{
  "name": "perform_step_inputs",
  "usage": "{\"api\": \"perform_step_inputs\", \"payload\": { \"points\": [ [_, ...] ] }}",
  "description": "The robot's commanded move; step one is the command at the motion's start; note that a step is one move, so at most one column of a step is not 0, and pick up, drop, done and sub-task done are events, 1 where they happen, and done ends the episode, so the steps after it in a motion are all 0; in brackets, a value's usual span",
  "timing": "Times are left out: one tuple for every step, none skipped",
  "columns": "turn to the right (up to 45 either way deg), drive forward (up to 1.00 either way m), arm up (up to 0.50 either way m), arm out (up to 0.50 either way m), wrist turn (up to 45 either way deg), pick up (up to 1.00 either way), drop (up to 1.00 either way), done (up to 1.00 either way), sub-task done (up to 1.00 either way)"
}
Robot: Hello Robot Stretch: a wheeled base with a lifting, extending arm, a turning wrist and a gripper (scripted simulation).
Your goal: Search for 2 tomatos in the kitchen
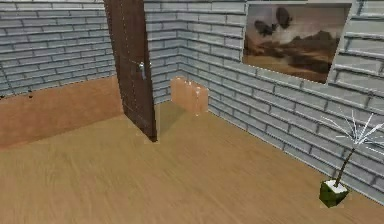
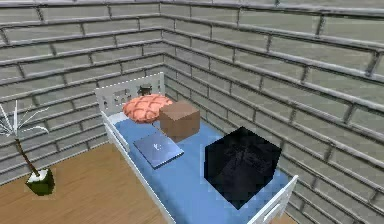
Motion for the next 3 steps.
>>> {"api": "perform_step_inputs", "payload": {
  "points": [
    [-12.0, 0.0, 0.0, 0.0, 0.0, 0.0, 0.0, 0.0, 0.0],
    [0.0, 0.25, 0.0, 0.0, 0.0, 0.0, 0.0, 0.0, 0.0],
    [-18.0, 0.0, 0.0, 0.0, 0.0, 0.0, 0.0, 0.0, 0.0]
  ]
}}
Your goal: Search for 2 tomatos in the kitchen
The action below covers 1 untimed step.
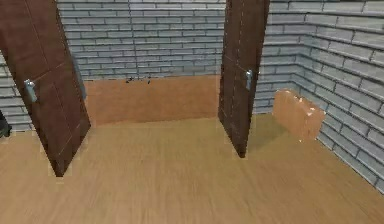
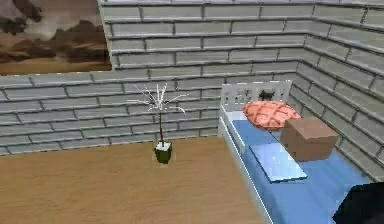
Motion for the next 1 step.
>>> {"api": "perform_step_inputs", "payload": {
  "points": [
    [0.0, 1.0, 0.0, 0.0, 0.0, 0.0, 0.0, 0.0, 0.0]
  ]
}}
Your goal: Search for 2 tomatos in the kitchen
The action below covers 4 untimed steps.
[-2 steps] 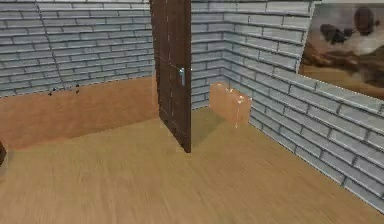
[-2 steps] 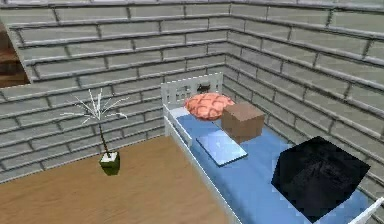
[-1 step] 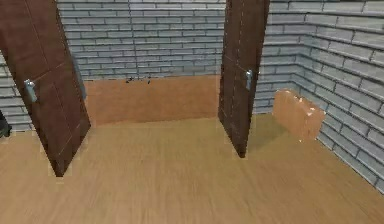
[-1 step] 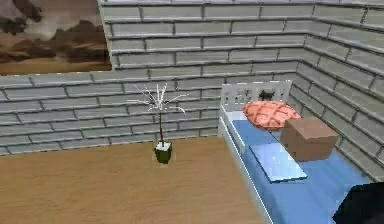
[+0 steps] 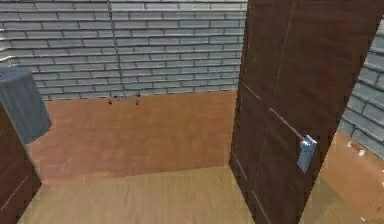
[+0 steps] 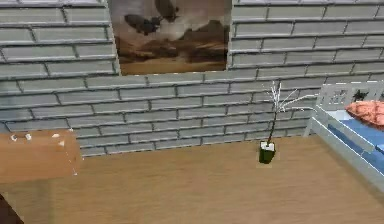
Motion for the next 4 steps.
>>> {"api": "perform_step_inputs", "payload": {
  "points": [
    [0.0, 1.0, 0.0, 0.0, 0.0, 0.0, 0.0, 0.0, 0.0],
    [0.0, 0.75, 0.0, 0.0, 0.0, 0.0, 0.0, 0.0, 0.0],
    [9.0, 0.0, 0.0, 0.0, 0.0, 0.0, 0.0, 0.0, 0.0],
    [0.0, 0.55, 0.0, 0.0, 0.0, 0.0, 0.0, 0.0, 0.0]
  ]
}}
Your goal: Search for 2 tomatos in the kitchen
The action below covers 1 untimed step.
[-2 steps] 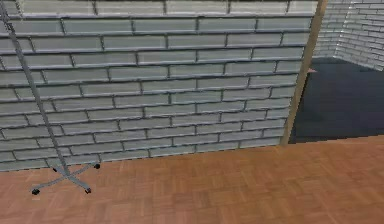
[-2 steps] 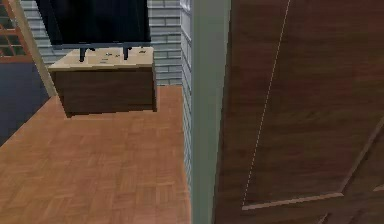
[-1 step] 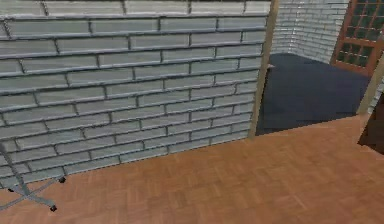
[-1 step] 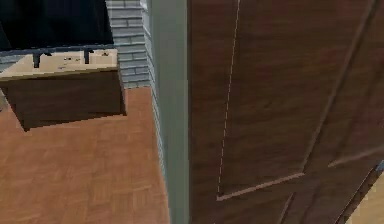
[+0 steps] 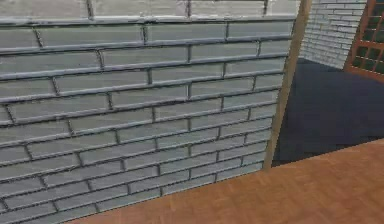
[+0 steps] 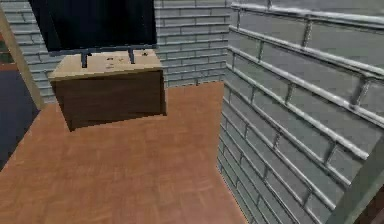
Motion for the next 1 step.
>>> {"api": "perform_step_inputs", "payload": {
  "points": [
    [39.0, 0.0, 0.0, 0.0, 0.0, 0.0, 0.0, 0.0, 0.0]
  ]
}}
